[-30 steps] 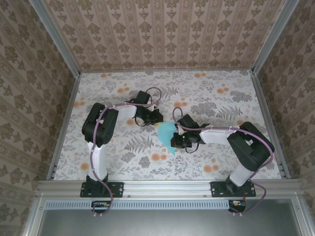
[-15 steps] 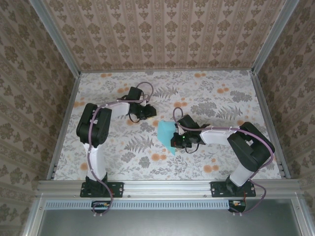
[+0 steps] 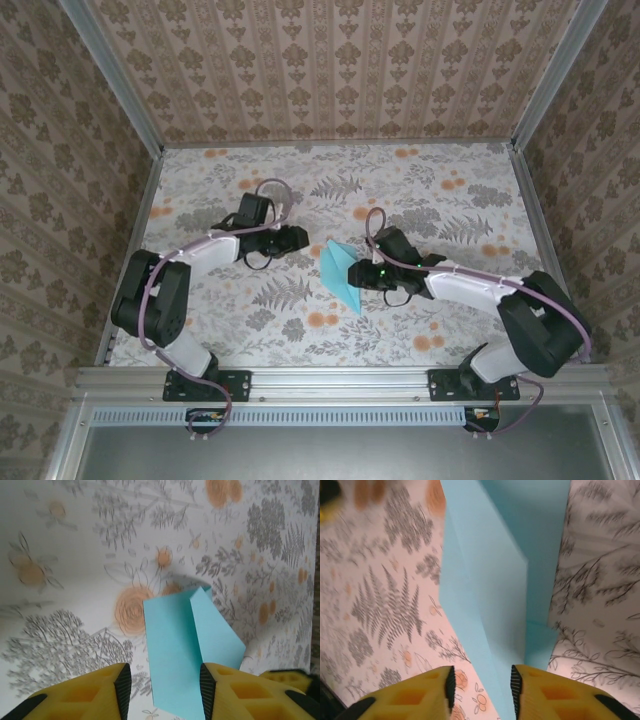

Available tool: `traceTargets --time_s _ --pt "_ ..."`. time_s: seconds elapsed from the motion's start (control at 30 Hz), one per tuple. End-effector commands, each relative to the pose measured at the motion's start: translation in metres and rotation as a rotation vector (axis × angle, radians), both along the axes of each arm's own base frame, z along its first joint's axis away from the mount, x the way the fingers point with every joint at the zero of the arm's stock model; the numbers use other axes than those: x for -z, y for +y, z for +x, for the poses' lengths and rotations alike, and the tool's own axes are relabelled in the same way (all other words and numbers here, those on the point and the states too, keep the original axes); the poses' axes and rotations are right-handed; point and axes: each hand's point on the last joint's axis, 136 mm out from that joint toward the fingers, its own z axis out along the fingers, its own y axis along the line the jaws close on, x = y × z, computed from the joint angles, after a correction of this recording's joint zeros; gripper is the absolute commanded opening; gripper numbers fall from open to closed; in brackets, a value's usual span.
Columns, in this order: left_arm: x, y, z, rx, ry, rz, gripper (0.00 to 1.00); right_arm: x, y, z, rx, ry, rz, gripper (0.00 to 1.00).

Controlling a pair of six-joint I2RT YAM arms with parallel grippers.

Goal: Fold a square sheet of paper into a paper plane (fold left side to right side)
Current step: Turn over the paper at the center of the table.

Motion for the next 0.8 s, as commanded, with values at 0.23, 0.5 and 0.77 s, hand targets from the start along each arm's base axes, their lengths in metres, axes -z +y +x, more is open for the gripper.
traceTargets --time_s 0.23,0.5,0.77 --pt "0.012 -0.046 -0.020 0.052 0.064 -0.104 0.44 0.000 -0.014 0.009 -0.064 -0.055 -0.061 0.49" --pt "0.027 -0.069 -0.018 0.085 0.099 -0.117 0.45 -0.001 -0.012 0.012 -0.051 -0.058 -0.038 0.48" --pt "0.034 -0.088 -0.013 0.121 0.115 -0.150 0.44 -0.011 -0.021 0.003 -0.035 -0.083 -0.036 0.49"
